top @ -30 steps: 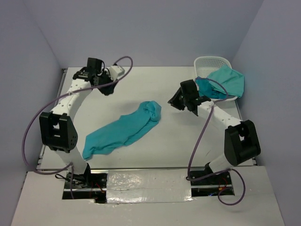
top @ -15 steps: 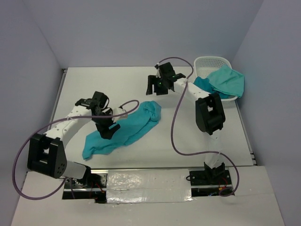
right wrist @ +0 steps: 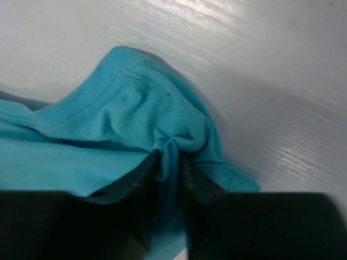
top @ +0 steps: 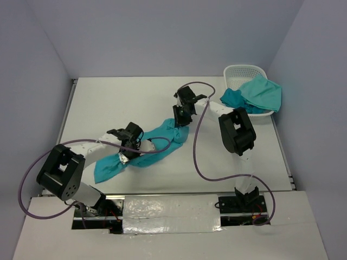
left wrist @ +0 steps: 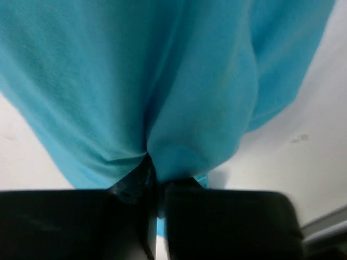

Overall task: Fold and stack the t-shirts
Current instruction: Flatten out the tshirt

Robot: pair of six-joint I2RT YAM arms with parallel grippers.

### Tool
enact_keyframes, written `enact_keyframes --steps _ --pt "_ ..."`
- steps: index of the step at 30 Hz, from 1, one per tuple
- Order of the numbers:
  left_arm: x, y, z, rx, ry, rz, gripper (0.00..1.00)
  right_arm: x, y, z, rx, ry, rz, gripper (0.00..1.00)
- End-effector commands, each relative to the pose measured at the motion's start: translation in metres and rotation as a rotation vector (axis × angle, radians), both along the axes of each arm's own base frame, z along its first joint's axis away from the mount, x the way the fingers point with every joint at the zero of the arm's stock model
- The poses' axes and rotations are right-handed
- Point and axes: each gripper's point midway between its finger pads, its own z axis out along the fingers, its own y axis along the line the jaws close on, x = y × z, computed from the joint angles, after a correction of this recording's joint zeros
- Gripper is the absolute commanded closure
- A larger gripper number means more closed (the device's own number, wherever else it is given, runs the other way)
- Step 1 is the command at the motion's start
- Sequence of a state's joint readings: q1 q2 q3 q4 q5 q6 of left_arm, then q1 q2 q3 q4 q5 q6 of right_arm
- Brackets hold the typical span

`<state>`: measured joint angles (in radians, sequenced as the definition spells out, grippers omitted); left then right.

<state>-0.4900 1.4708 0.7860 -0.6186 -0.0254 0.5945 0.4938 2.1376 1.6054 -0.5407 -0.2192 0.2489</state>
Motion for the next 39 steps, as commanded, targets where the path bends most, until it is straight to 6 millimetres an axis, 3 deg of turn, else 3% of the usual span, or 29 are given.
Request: enact_keyframes --steps 1,2,3,8,14,17,19,23,27,30,31,32,33,34,35,37,39 --pt "0.023 0.017 -0.002 0.095 -0.109 0.047 0.96 0.005 -0.016 0.014 -0.022 -0.042 -0.062 0.79" --pt "0.029 0.012 0.007 0.076 -0.130 0.050 1.00 0.005 -0.024 0.011 -0.024 -0.032 -0.081 0.94" --pt "0.030 0.011 0.012 0.065 -0.137 0.054 1.00 0.005 -0.028 0.011 -0.025 -0.031 -0.092 1.00" --pt "0.038 0.002 0.054 0.003 -0.201 0.046 1.00 0.004 -0.048 0.037 0.001 -0.090 -0.137 1.00" --pt "0.054 0.006 0.092 -0.007 -0.294 0.039 1.00 -0.013 -0.070 0.103 0.110 -0.180 -0.186 1.00" --pt "0.071 0.002 0.124 -0.059 -0.367 0.062 1.00 -0.042 -0.086 0.135 0.135 -0.244 -0.219 1.00" --pt "0.077 0.000 0.141 -0.097 -0.396 0.064 1.00 -0.055 -0.095 0.145 0.149 -0.263 -0.247 1.00" --pt "0.073 0.011 0.143 -0.061 -0.371 0.038 1.00 -0.084 -0.117 0.172 0.252 -0.295 -0.297 1.00" --pt "0.066 0.016 0.138 -0.043 -0.342 -0.003 1.00 -0.104 -0.126 0.183 0.243 -0.312 -0.289 1.00" --pt "0.097 0.009 0.148 -0.113 -0.409 0.051 1.00 -0.087 -0.118 0.210 0.280 -0.372 -0.272 1.00" --pt "0.128 0.009 0.163 -0.138 -0.461 0.096 1.00 -0.076 -0.117 0.222 0.279 -0.395 -0.275 1.00" --pt "0.146 0.009 0.174 -0.161 -0.487 0.125 1.00 -0.051 -0.113 0.247 0.286 -0.440 -0.270 1.00" --pt "0.164 0.009 0.183 -0.188 -0.505 0.168 1.00 -0.038 -0.113 0.260 0.289 -0.461 -0.273 1.00" --pt "0.200 0.014 0.209 -0.216 -0.568 0.215 1.00 -0.027 -0.113 0.268 0.287 -0.463 -0.277 1.00" --pt "0.220 0.017 0.227 -0.236 -0.623 0.240 1.00 -0.005 -0.111 0.286 0.296 -0.491 -0.284 1.00" --pt "0.254 0.020 0.259 -0.256 -0.721 0.248 1.00 0.012 -0.114 0.303 0.294 -0.503 -0.314 1.00" --pt "0.259 0.018 0.272 -0.237 -0.774 0.156 1.00 0.008 -0.113 0.304 0.286 -0.503 -0.309 1.00"
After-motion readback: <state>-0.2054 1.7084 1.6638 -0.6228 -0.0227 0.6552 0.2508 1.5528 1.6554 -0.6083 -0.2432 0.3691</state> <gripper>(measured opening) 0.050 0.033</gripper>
